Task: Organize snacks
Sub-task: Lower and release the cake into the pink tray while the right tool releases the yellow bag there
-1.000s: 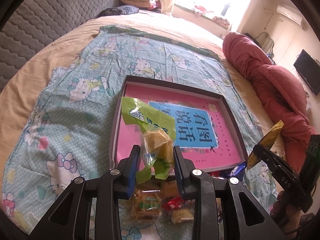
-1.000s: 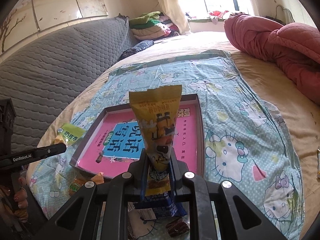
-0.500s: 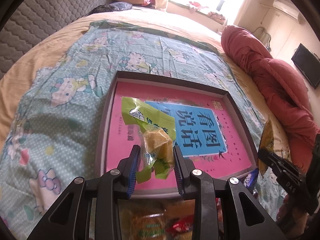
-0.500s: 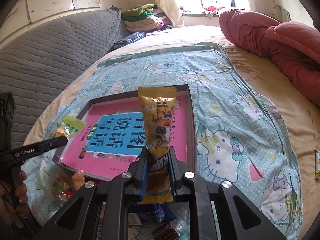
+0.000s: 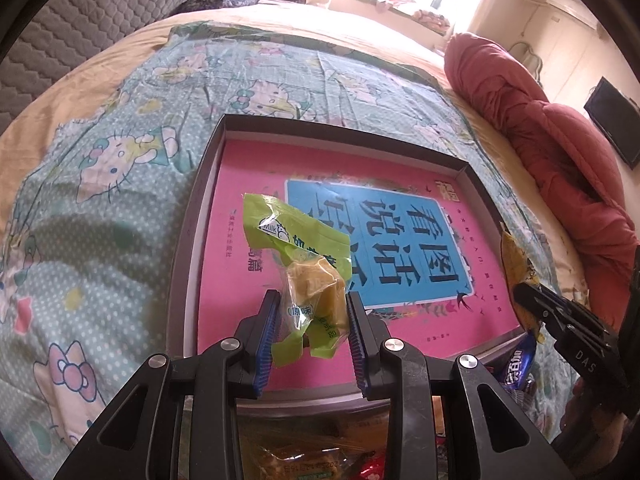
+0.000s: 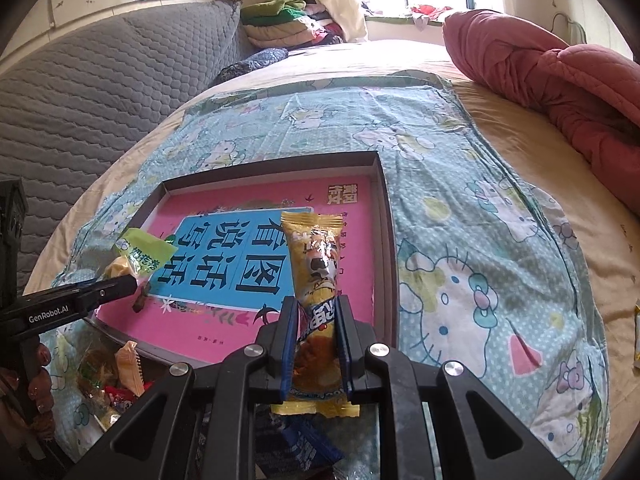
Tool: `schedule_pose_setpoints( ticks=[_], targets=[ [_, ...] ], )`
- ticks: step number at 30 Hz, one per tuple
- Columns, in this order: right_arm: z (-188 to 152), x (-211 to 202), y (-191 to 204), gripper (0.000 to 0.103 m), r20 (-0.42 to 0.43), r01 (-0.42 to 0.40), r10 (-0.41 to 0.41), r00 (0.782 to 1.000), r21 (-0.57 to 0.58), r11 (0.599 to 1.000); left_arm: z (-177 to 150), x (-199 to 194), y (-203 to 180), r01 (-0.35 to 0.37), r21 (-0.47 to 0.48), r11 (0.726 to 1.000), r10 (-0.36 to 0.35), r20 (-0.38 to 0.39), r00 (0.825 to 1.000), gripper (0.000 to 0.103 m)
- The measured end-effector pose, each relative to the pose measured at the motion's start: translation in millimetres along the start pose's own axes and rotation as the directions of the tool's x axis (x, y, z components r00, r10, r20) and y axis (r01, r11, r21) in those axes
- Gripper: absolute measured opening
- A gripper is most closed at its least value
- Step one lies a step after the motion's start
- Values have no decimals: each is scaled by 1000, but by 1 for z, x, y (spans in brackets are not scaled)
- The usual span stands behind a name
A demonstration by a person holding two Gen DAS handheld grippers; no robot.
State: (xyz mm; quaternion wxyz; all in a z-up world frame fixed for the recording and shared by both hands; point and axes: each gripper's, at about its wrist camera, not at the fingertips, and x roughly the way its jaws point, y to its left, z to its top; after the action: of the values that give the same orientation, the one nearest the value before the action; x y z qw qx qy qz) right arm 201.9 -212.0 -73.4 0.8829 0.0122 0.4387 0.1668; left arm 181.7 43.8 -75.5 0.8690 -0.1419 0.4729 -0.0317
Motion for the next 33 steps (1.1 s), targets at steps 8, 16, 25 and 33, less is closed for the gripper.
schedule_pose_setpoints(
  ticks=[8,16,25,33],
  targets=[
    [0,16,-3,20,-47,-22,23,999,22,1000,-1,7,6,-8,-14,1000,7,-15,1000,34],
    [2,19,-6,20,-50,-19,21,999,40,999,0,10,13,-4,-37,999,3,-30,1000,34],
    [4,12,-5,25,-21,-5,6,1000,34,999,0,4,12,16,-42,999,-17,-23,1000,37],
    [10,0,-17,33,7,-44,44,999,90,995,1,-11,11,31,-48,998,-31,-8,999,44]
  ],
)
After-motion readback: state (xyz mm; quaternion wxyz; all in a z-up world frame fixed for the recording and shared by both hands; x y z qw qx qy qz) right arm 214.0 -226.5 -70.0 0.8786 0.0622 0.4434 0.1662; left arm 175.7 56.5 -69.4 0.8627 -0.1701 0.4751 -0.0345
